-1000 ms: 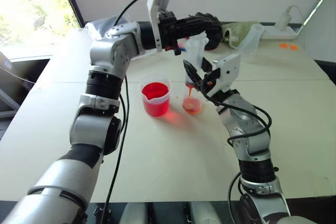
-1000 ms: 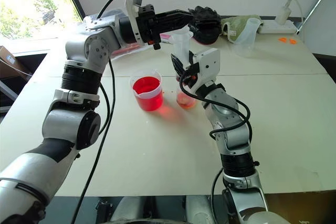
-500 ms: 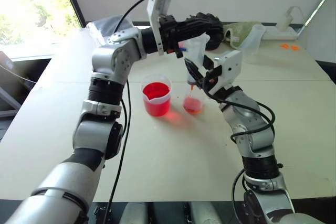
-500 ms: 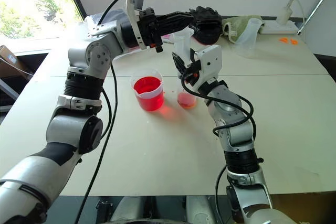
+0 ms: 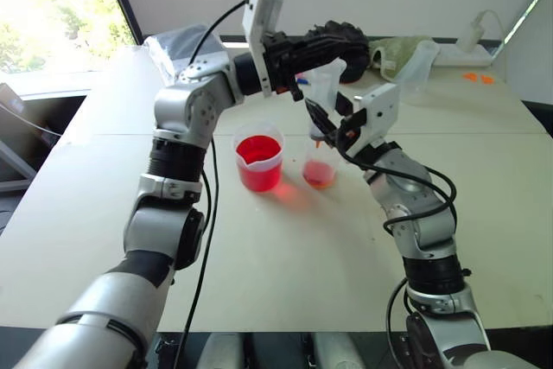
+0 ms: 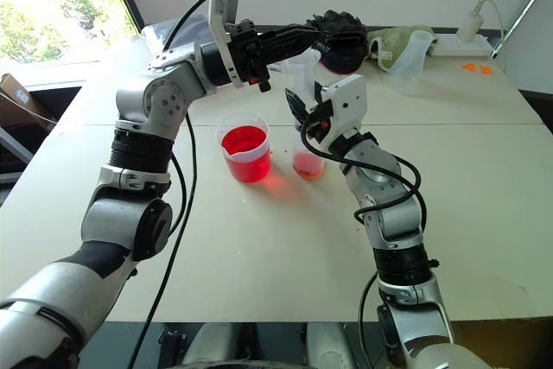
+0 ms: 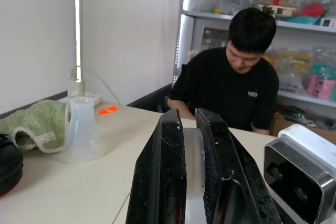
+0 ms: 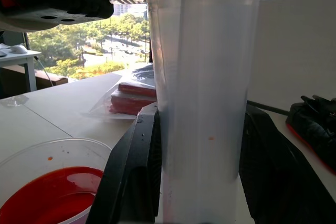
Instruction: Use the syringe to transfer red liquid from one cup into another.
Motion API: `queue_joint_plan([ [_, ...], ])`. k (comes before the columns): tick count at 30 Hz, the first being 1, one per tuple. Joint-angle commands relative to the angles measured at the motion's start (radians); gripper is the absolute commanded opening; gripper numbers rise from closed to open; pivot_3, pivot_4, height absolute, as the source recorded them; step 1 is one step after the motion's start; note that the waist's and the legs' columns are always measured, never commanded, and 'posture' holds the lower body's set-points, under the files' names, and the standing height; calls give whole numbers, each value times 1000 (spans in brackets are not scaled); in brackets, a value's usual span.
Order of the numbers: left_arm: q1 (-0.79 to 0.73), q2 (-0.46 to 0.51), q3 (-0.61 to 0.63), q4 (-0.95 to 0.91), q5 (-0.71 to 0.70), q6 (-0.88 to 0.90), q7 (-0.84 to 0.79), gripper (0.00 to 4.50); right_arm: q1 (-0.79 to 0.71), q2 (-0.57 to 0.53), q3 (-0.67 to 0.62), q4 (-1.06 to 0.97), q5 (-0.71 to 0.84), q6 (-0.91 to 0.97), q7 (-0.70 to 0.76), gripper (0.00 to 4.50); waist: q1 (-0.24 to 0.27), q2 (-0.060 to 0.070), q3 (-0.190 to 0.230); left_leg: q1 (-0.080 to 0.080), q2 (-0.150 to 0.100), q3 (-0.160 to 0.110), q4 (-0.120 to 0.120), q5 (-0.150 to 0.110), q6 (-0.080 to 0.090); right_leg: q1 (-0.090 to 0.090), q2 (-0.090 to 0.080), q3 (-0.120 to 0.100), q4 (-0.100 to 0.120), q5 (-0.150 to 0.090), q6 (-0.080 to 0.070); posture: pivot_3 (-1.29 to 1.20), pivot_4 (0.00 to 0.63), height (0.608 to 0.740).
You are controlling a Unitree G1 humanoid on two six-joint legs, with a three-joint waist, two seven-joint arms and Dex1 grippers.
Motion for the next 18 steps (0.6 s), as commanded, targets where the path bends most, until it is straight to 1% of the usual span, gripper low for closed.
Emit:
queue_joint_plan([
  [1, 2, 3, -17, 12, -19, 61, -29, 43, -51, -26, -120, -50, 6, -27, -50, 1375, 0, 0, 0, 0, 0, 0, 0, 0, 0, 0, 0, 0, 0, 0, 0, 0, 150, 711],
  [6, -20, 3, 0, 25, -29, 56, -25, 43, -40, -29, -113, -70, 19, -16, -44, 1375, 0, 0, 0, 0, 0, 0, 0, 0, 0, 0, 0, 0, 0, 0, 0, 0, 150, 711],
  [13, -65, 5, 30, 78, -33, 28, -10, 2934, -25, -28, -102, -113, 25, 3, -39, 1375, 1, 0, 0, 0, 0, 0, 0, 0, 0, 0, 0, 0, 0, 0, 0, 0, 150, 711],
  [15, -72, 5, 32, 91, -29, 12, -11, 3671, -23, -24, -99, -123, 26, 8, -38, 1375, -1, 0, 0, 0, 0, 0, 0, 0, 0, 0, 0, 0, 0, 0, 0, 0, 150, 711],
  [16, -76, 5, 33, 98, -26, 4, -8, 4127, -22, -22, -97, -127, 27, 10, -37, 1375, -2, 0, 0, 0, 0, 0, 0, 0, 0, 0, 0, 0, 0, 0, 0, 0, 150, 711],
  [17, -80, 4, 37, 105, -26, -3, -6, 4457, -20, -19, -94, -132, 29, 13, -37, 1375, -1, 0, 0, 0, 0, 0, 0, 0, 0, 0, 1, 0, 0, 0, 0, 0, 150, 711],
  [18, -84, 4, 40, 113, -26, -8, -3, 4457, -19, -17, -92, -135, 30, 15, -37, 1375, -1, 0, 0, 0, 0, 0, 0, 0, 0, 0, 1, 0, 0, 0, 0, 0, 150, 711],
])
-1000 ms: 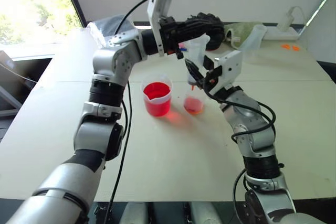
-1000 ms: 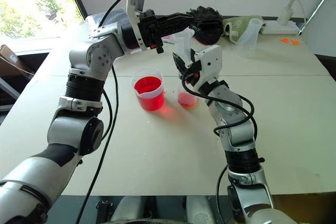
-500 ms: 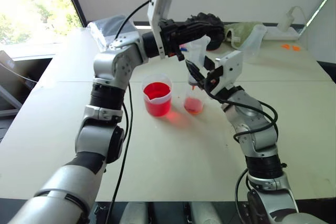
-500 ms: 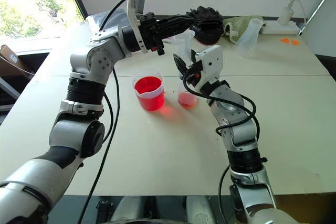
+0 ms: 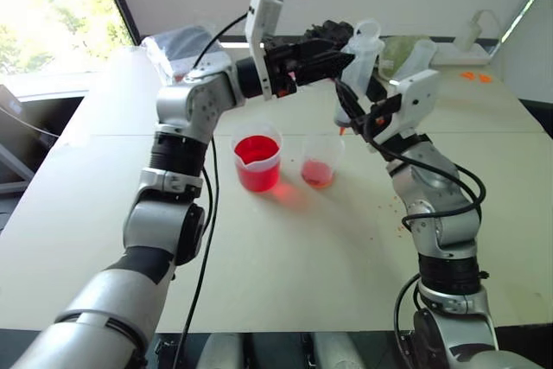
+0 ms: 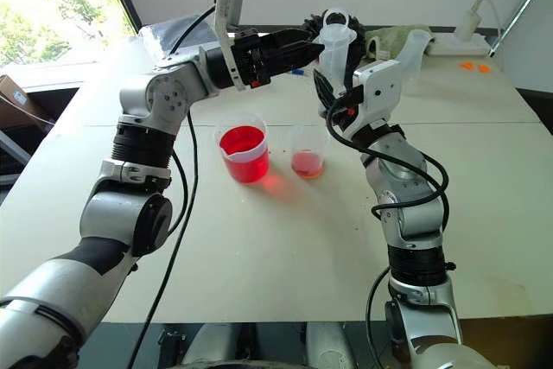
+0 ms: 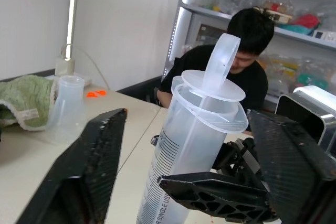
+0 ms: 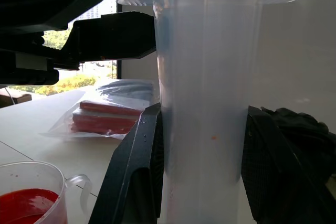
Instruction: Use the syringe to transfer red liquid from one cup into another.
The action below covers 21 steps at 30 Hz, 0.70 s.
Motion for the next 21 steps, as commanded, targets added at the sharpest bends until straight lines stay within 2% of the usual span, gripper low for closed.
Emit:
queue_joint_plan([
  [1, -52, 3, 28, 3, -5, -34, 3, 4457, -18, 12, 1, -74, 14, -5, -1, 1375, 1, 0, 0, 0, 0, 0, 0, 0, 0, 0, 0, 0, 0, 0, 0, 0, 150, 711],
  [14, -55, 42, 62, 9, -7, -43, 21, 4457, -12, 44, -5, -116, 55, 72, -13, 1375, 1, 0, 0, 0, 0, 0, 0, 0, 0, 0, 0, 0, 0, 0, 0, 0, 150, 711],
  [17, 2, 79, 60, -52, -16, -7, 16, 4457, -91, 16, -81, -113, 105, 205, -71, 1375, 1, 0, 0, 0, 0, 0, 0, 0, 0, 0, 0, 0, 0, 0, 0, 0, 150, 711],
  [21, 132, 157, 60, -196, -47, 60, -15, 4457, -210, -109, -162, -87, 193, 457, -67, 1375, 0, 0, 0, 0, 0, 0, 0, 0, 0, 0, -1, 0, 0, 0, 0, 0, 150, 711],
])
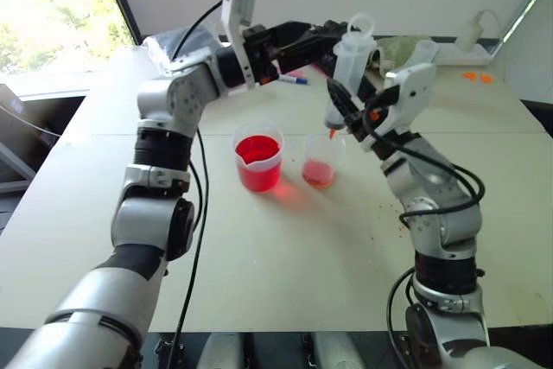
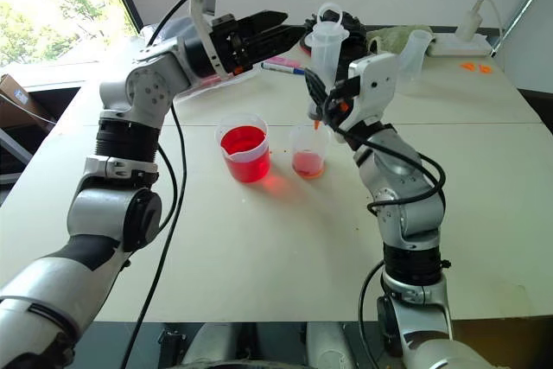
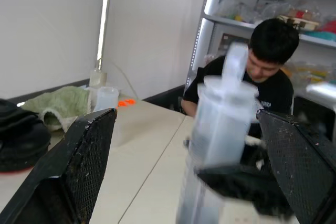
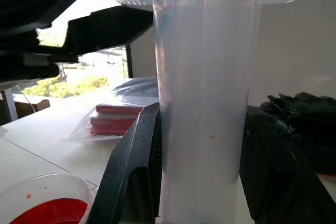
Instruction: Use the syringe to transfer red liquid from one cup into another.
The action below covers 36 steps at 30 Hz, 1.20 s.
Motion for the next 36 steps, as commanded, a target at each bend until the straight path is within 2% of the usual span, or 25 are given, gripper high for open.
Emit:
queue_joint_plan([
  [1, 84, 67, 27, -150, -53, 70, -26, 4457, -100, -88, -101, -16, 96, 182, 5, 1375, 0, 0, 0, 0, 0, 0, 0, 0, 0, 0, 0, 0, 0, 0, 0, 0, 150, 711],
  [5, 208, 151, 47, -283, -95, 132, -32, 4457, -206, -191, -170, 61, 174, 423, 7, 1375, 1, 0, 0, 0, 1, 0, -1, 0, 0, 0, 1, 0, 0, 0, 0, 0, 150, 711],
  [9, 325, 213, 91, -417, -166, 217, -7, 4457, -279, -330, -130, 204, 194, 648, 77, 1375, 5, 0, 0, 0, 0, 0, -1, 0, 0, 0, 0, 0, 0, 0, 0, 0, 150, 711],
  [12, 406, 252, 107, -500, -195, 250, 6, 4457, -319, -401, -53, 323, 178, 756, 128, 1375, 5, 0, 0, 0, 0, 0, -1, 0, 0, 0, 0, 0, -1, 0, 0, 0, 150, 711],
  [16, 515, 298, 117, -577, -206, 258, 20, 4457, -365, -468, 140, 505, 133, 839, 206, 1375, 2, 0, 0, 0, 1, 0, -2, 0, 0, 0, 0, 1, -1, 0, 0, 0, 150, 711],
  [20, 580, 317, 145, -653, -260, 285, 42, 4457, -408, -459, 241, 671, 67, 841, 227, 1375, 2, 0, 0, 0, 1, 1, -1, 0, 0, 0, 0, 1, -2, 0, 0, 0, 150, 711],
  [24, 625, 330, 158, -705, -293, 304, 78, 4457, -429, -434, 306, 754, 26, 806, 263, 1375, 7, 0, 0, 0, 1, 1, -1, 0, 0, 0, 0, 1, -2, 0, 0, 0, 150, 711],
  [35, 673, 348, 172, -762, -359, 315, 156, 4457, -463, -372, 362, 900, -79, 739, 320, 1375, 4, 0, 0, 0, 1, 1, -1, 0, 0, 0, 0, 1, -2, 0, 0, 0, 150, 711],
  [36, 675, 349, 173, -765, -366, 317, 159, 4494, -465, -370, 364, 907, -86, 735, 324, 1872, 4, 0, 0, 0, 1, 1, -1, 0, 0, 0, 0, 1, -2, 0, 0, 0, 150, 711],
])
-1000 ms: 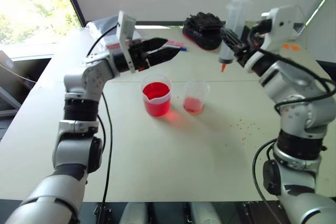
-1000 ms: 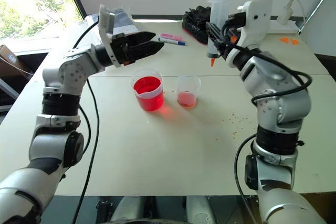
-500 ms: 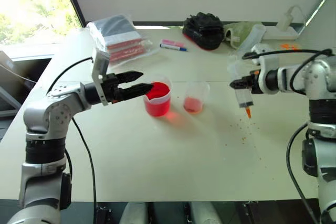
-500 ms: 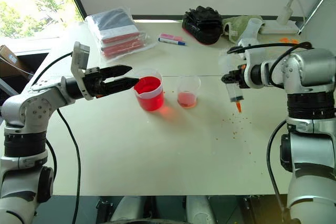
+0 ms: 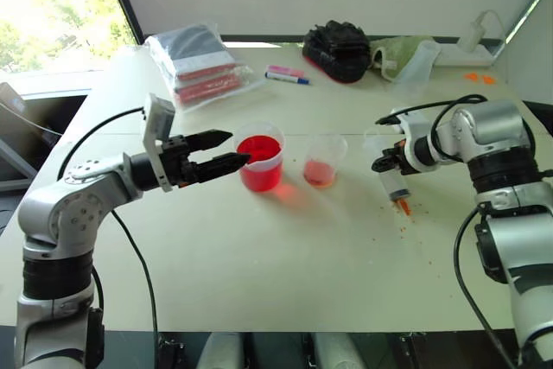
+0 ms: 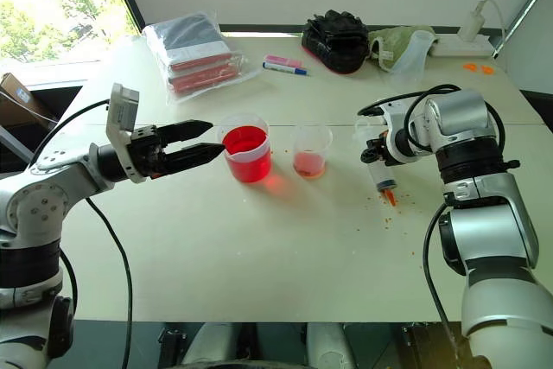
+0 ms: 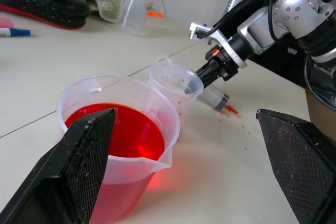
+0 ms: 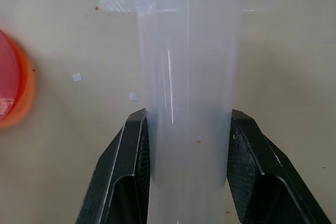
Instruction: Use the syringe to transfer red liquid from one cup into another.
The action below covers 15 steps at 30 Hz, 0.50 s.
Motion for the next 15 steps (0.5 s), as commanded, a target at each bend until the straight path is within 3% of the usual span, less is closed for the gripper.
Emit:
queue_joint_plan([
  [1, 1, 18, 31, -41, -43, 3, 10, 4500, -39, 1, -3, 16, -35, -27, 18, 2390, 0, 0, 0, 0, 0, 0, 0, 0, 0, 0, 0, 0, 0, 0, 0, 0, 150, 711],
  [5, 10, 28, 34, -49, -69, 8, 15, 4500, -42, 0, -4, 17, -52, -26, 38, 4436, -1, 0, 0, 0, 0, 0, 0, 0, 0, 0, 0, 0, 0, 0, 0, 0, 150, 711],
  [15, 18, 64, 35, -45, -125, 20, 11, 4500, 8, -94, -31, -215, -27, -62, 131, 4480, 3, 0, 0, 0, 0, 0, 0, 0, 0, 0, 0, 0, 0, 0, 0, 0, 150, 711],
])
